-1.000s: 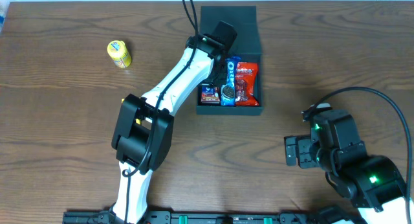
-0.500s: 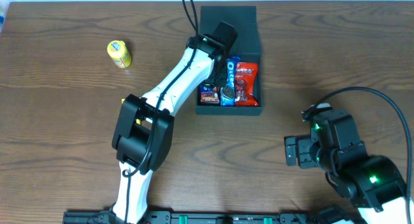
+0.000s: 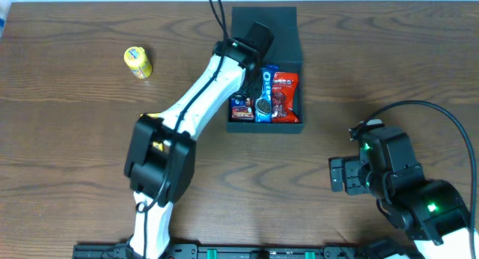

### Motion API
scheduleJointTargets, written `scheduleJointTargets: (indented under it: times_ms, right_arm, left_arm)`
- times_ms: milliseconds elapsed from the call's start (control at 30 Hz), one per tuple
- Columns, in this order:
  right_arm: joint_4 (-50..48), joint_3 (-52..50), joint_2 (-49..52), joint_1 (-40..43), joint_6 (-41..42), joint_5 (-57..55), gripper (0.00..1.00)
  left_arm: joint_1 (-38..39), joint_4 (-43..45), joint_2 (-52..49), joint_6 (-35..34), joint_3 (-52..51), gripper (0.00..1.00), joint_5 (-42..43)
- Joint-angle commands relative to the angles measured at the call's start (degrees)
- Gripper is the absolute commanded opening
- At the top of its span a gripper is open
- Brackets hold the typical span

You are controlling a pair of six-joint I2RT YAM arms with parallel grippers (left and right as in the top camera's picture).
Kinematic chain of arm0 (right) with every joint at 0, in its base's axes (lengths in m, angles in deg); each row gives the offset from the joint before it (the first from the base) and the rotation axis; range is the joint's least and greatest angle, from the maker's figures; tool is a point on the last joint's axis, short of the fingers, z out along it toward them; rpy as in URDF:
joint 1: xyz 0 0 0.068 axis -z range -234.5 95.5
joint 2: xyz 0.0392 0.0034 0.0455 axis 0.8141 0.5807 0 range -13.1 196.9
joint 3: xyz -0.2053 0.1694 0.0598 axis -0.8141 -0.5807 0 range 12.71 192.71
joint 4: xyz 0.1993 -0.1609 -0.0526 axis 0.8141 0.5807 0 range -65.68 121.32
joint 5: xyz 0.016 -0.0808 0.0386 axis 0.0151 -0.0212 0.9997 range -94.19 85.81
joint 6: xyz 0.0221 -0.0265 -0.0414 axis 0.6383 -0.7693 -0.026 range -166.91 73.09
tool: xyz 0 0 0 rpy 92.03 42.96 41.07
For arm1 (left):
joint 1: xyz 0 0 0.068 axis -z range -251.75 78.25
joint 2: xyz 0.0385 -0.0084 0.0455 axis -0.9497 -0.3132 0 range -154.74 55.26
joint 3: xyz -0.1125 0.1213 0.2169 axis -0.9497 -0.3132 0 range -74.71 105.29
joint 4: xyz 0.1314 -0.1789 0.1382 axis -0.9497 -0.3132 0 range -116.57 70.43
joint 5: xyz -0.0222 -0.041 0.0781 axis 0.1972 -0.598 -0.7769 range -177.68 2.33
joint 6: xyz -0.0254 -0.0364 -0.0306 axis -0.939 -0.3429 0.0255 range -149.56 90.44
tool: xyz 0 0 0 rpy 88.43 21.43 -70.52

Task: Pack container
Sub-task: 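Release the tin and move the left gripper to the yellow peanut bag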

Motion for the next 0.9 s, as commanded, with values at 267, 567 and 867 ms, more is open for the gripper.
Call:
scheduleJointTargets:
  times_ms: [267,567,867]
  right_arm:
    - [0.07,0.07,-0.09,0.35,0.63,0.02,0.99]
    - [0.07,0.07,-0.09,0.35,0.63,0.02,0.99]
    - [0.07,0.07,-0.09,0.35,0.63,0.02,0.99]
  left_arm:
    - [-0.04,-12.98,20.68,-0.20,0.20,0.74,-11.10]
    - [-0.04,-27.74,23.43,-6.32,-0.26,0.96,-17.29]
    - [-0.04,-25.29,28.24,-6.69,-10.25,0.98,-17.29]
